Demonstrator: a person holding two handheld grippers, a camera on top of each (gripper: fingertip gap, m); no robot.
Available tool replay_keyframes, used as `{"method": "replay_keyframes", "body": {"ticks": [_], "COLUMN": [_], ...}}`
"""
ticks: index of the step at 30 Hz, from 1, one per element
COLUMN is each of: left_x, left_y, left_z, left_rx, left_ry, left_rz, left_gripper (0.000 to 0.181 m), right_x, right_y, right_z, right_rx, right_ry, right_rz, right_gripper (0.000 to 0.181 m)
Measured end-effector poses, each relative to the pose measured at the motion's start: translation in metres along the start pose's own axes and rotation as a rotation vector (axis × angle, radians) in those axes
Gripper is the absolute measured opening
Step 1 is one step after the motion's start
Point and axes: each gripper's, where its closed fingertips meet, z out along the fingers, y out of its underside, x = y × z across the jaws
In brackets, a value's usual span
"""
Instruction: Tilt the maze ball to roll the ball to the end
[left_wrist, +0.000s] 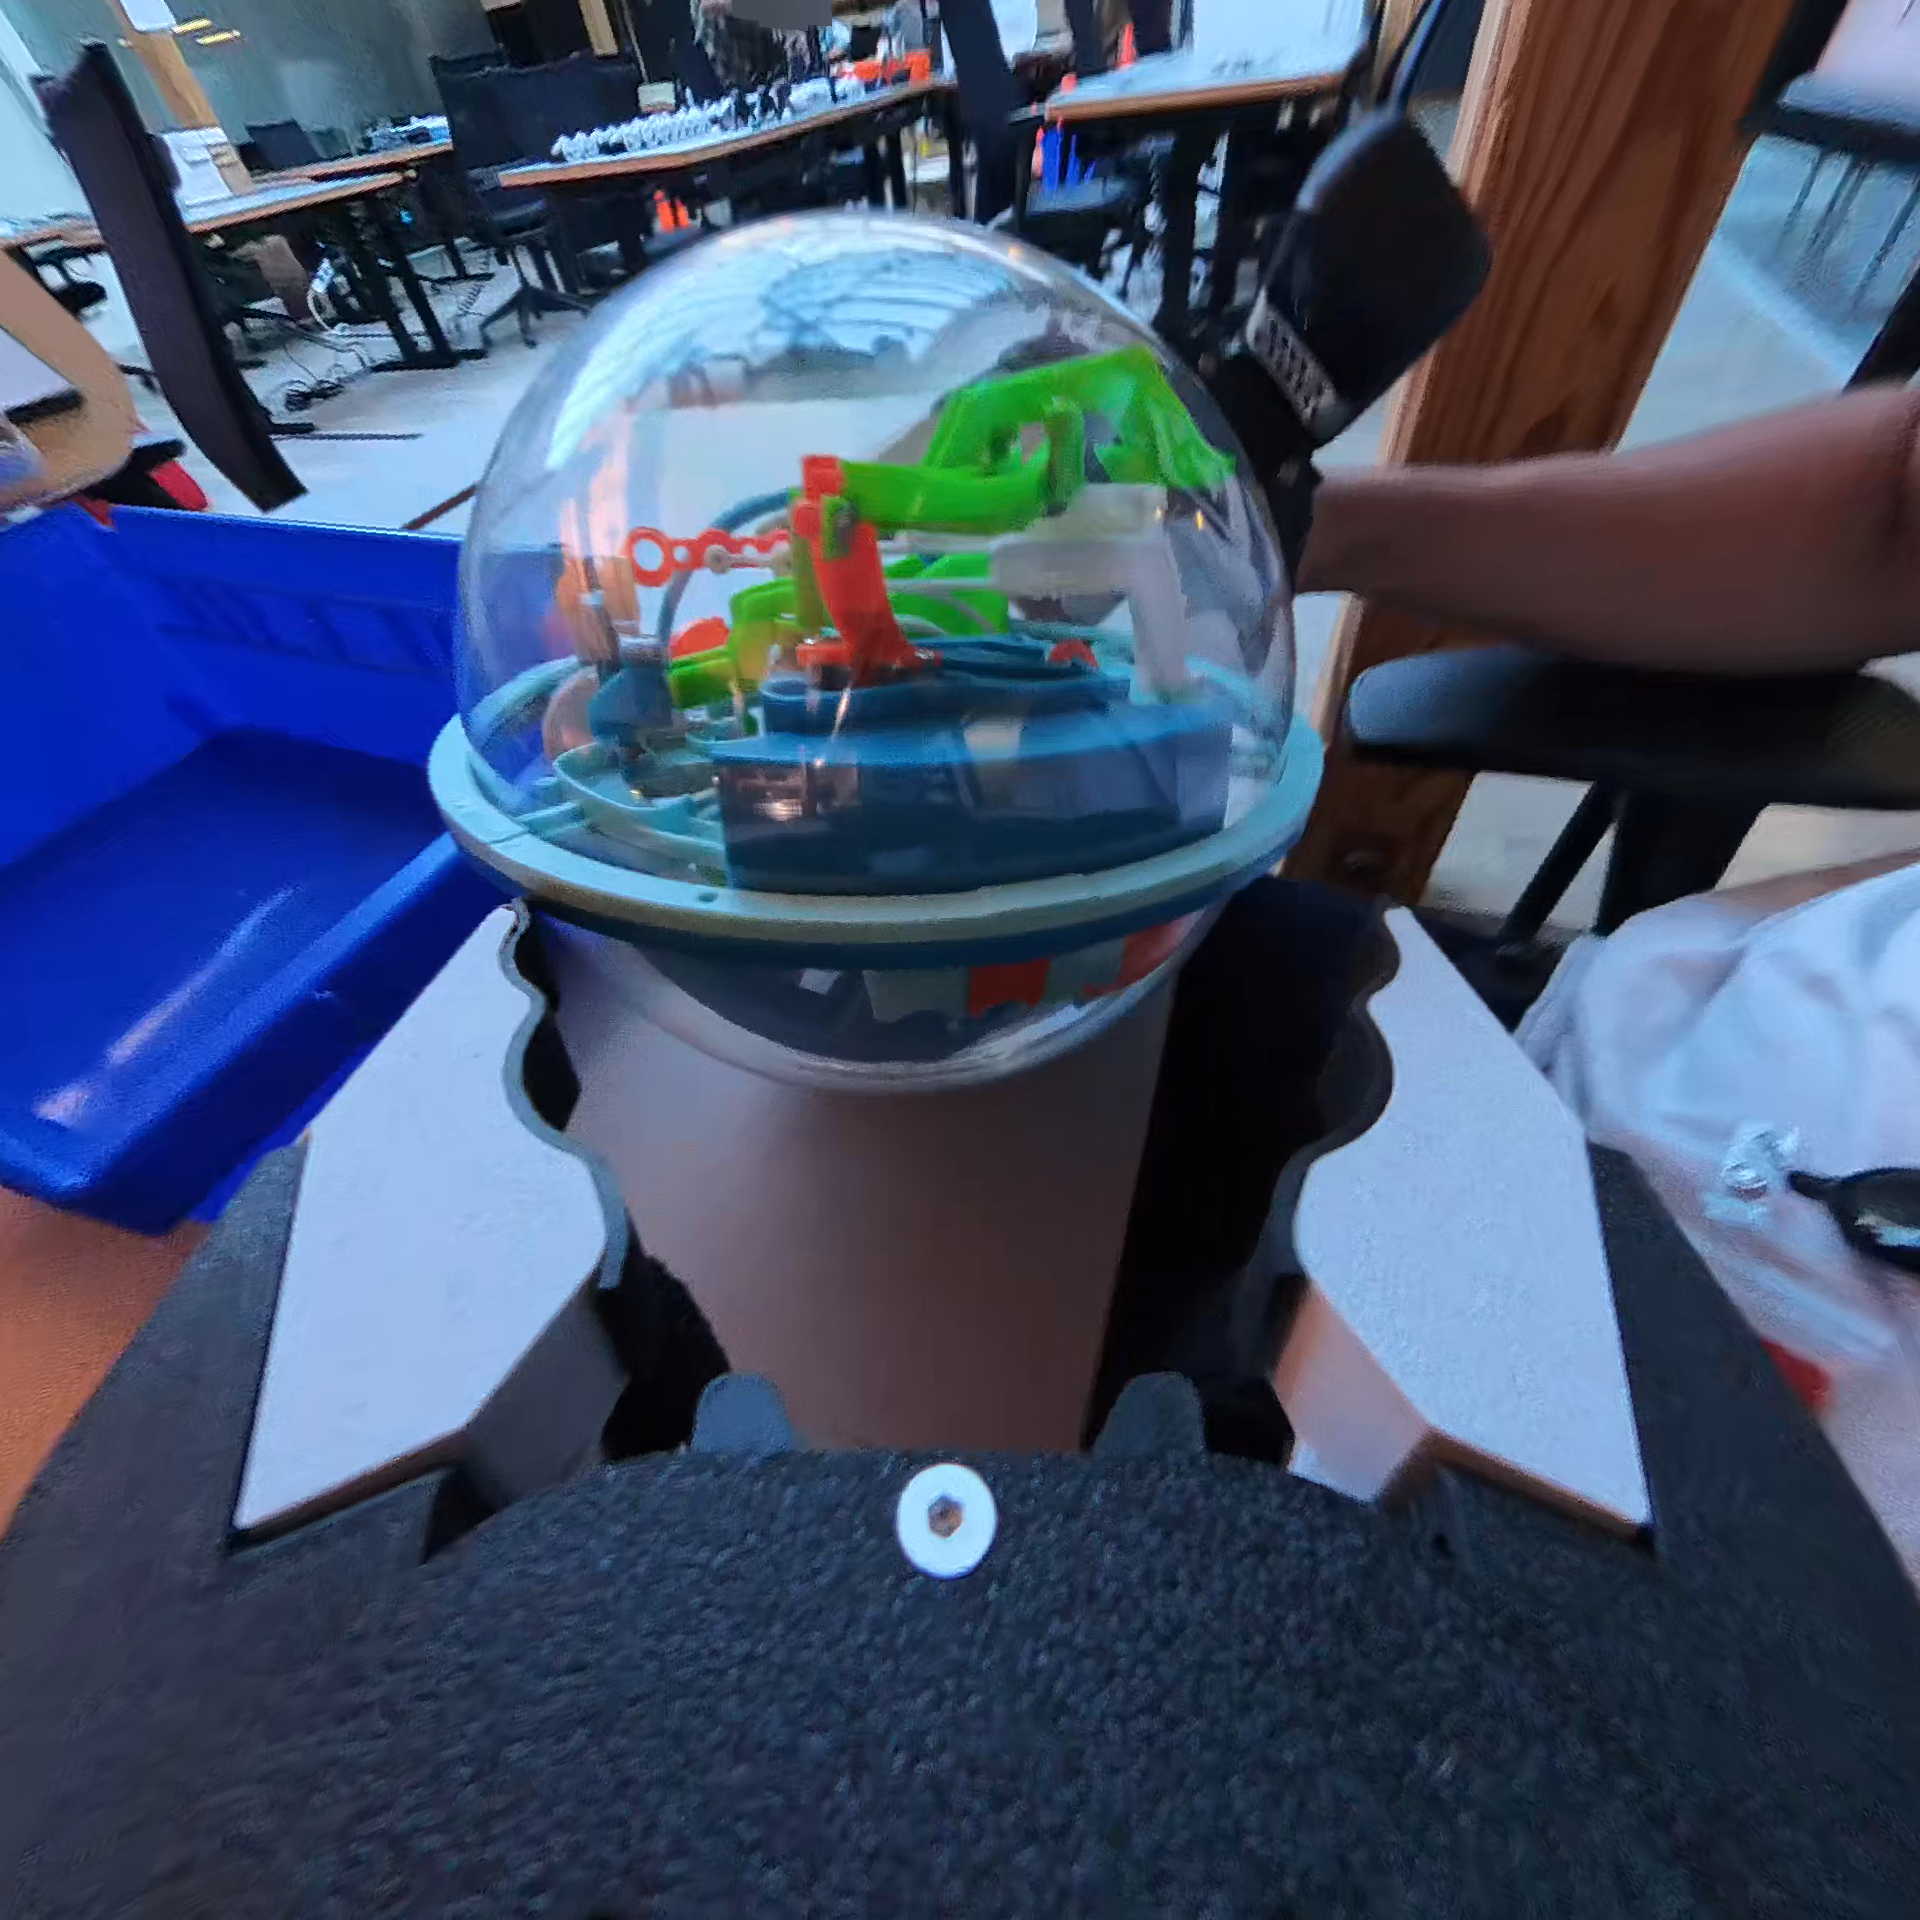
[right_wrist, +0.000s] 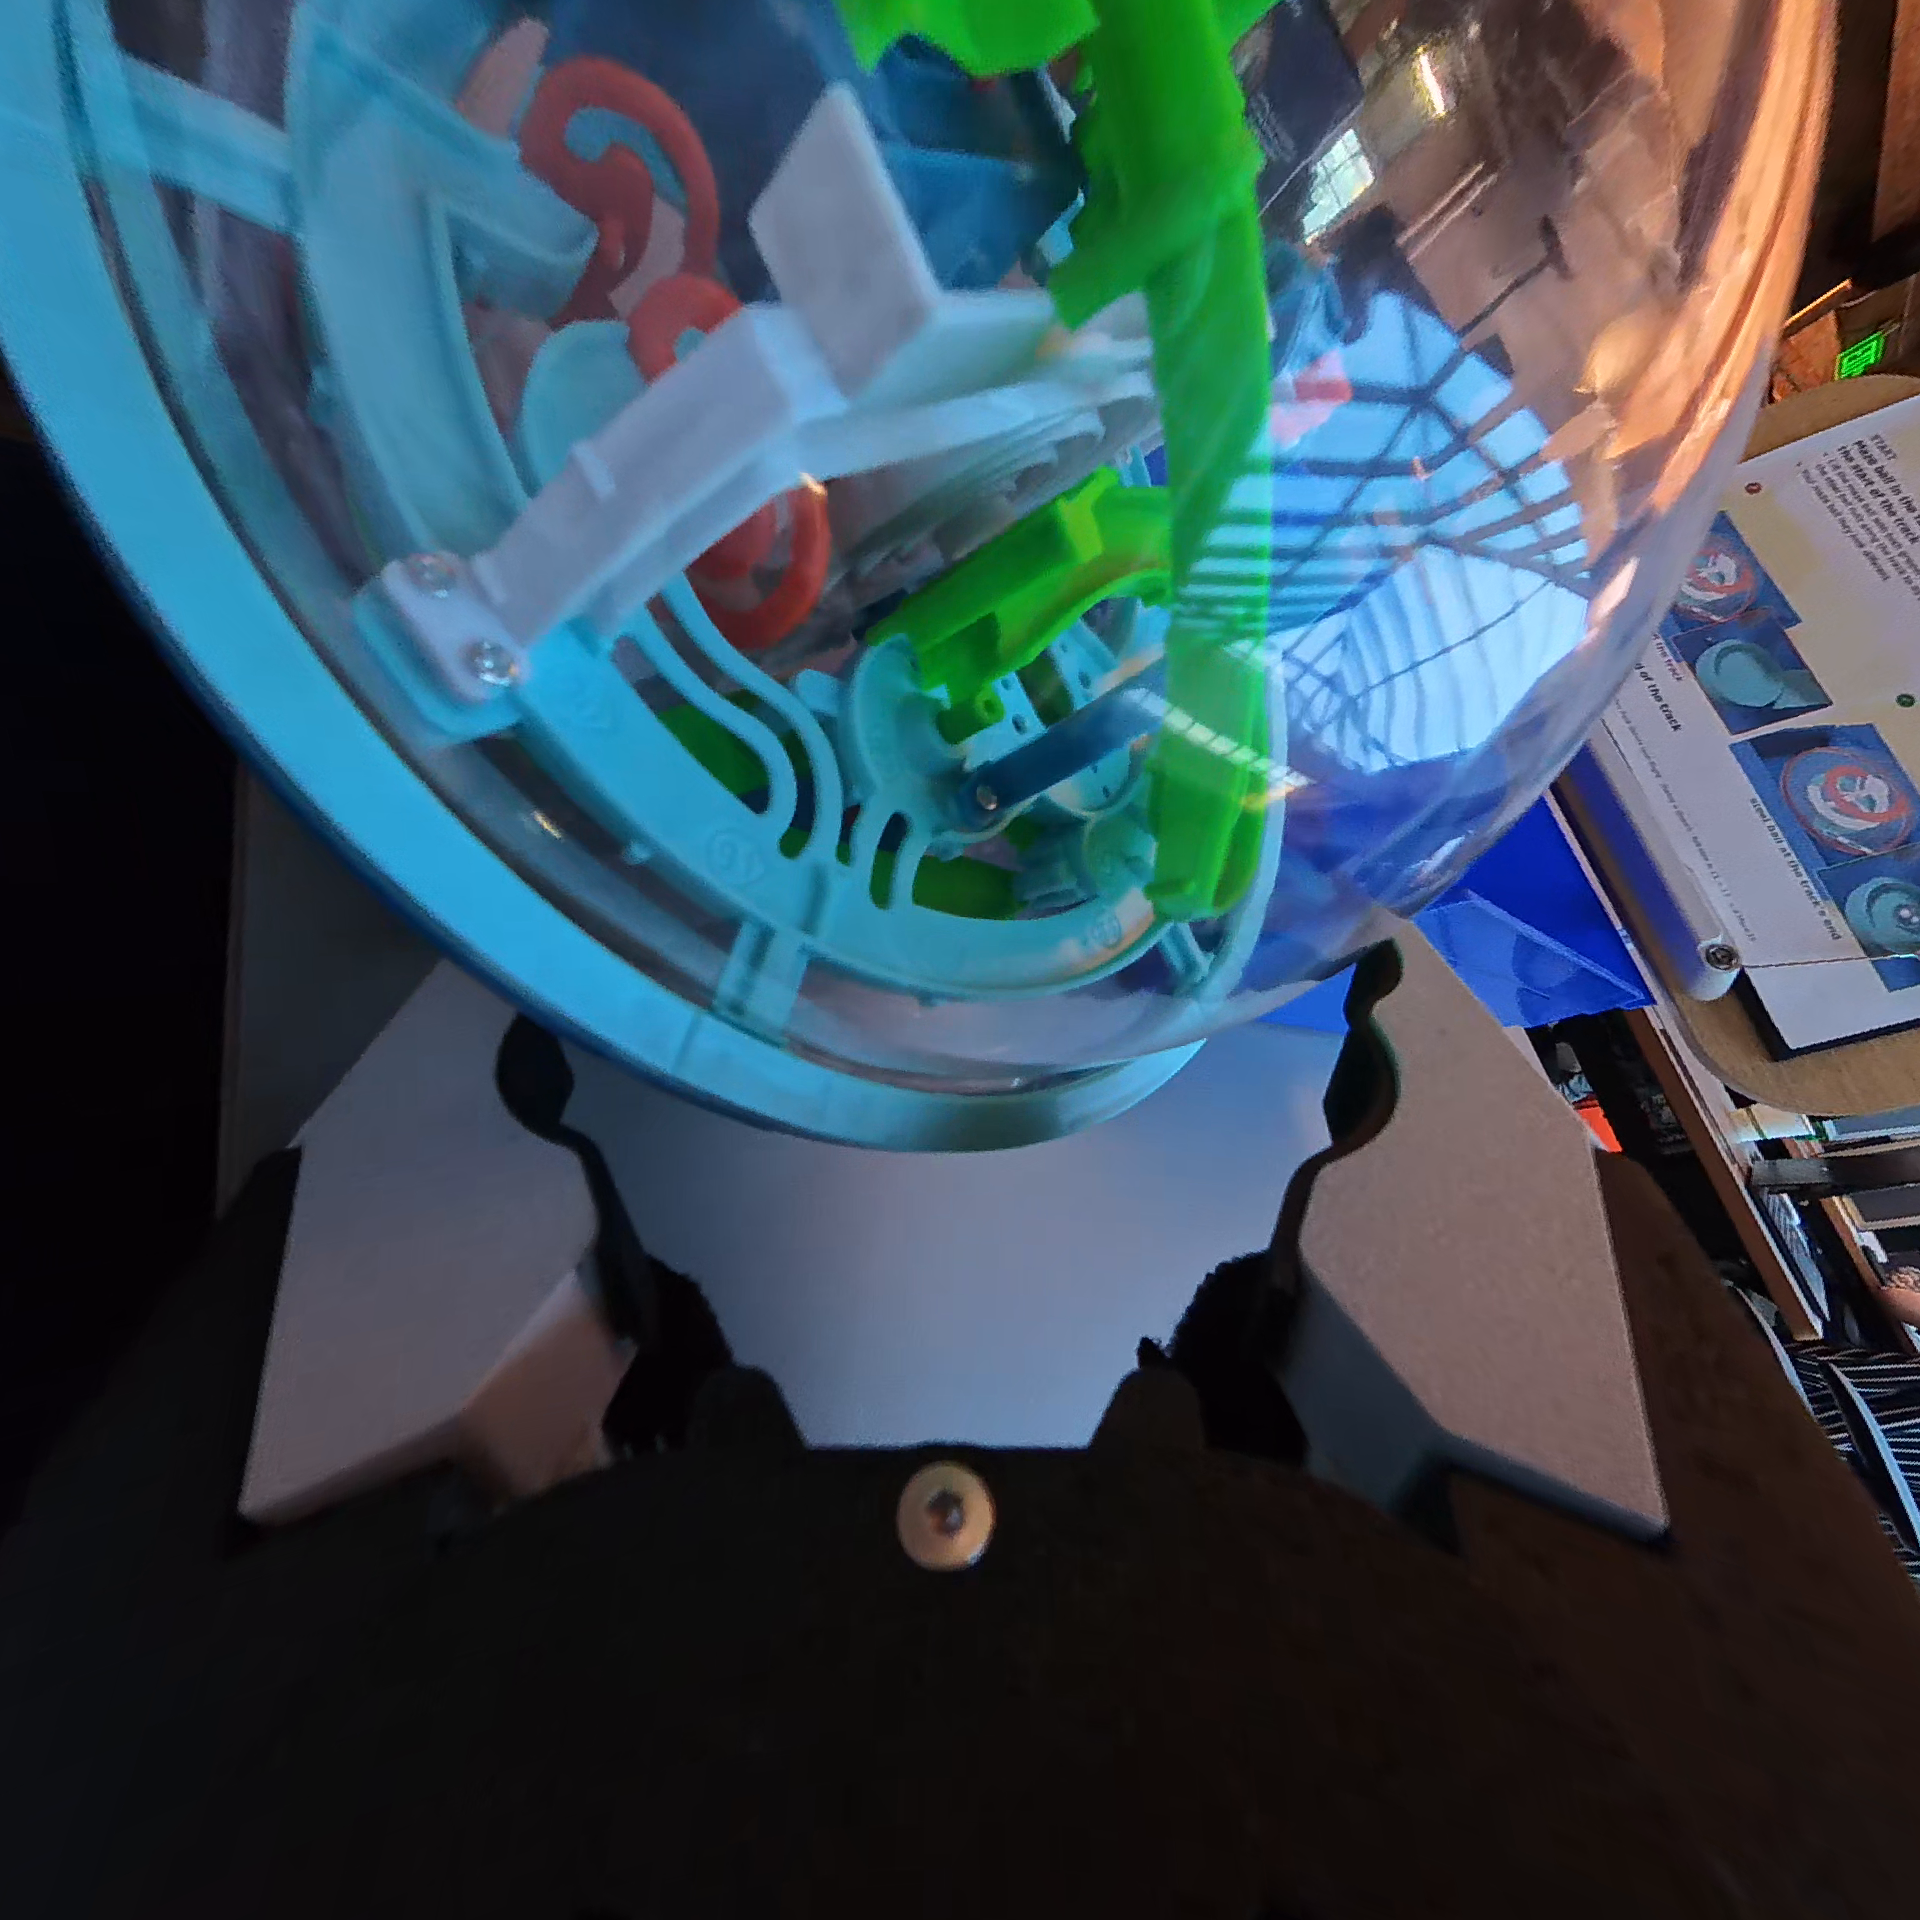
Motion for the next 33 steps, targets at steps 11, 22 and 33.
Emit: {"method": "replay_keyframes", "body": {"ticks": [11, 22, 33], "left_x": [-0.01, -0.006, -0.004], "left_y": [-0.004, -0.009, -0.009], "left_z": [0.002, 0.001, 0.001], "left_rx": [0.016, 0.043, 0.054], "left_ry": [-0.082, -0.097, -0.088], "left_rz": [-0.075, -0.037, -0.03], "left_gripper": [0.129, 0.118, 0.111], "right_x": [-0.002, -0.006, -0.011], "right_y": [-0.005, -0.009, -0.027], "right_z": [-0.006, -0.022, -0.051], "right_rx": [0.002, 0.07, 0.189], "right_ry": [0.002, -0.054, -0.187], "right_rz": [-0.006, 0.123, 0.321], "right_gripper": [0.145, 0.139, 0.133]}}
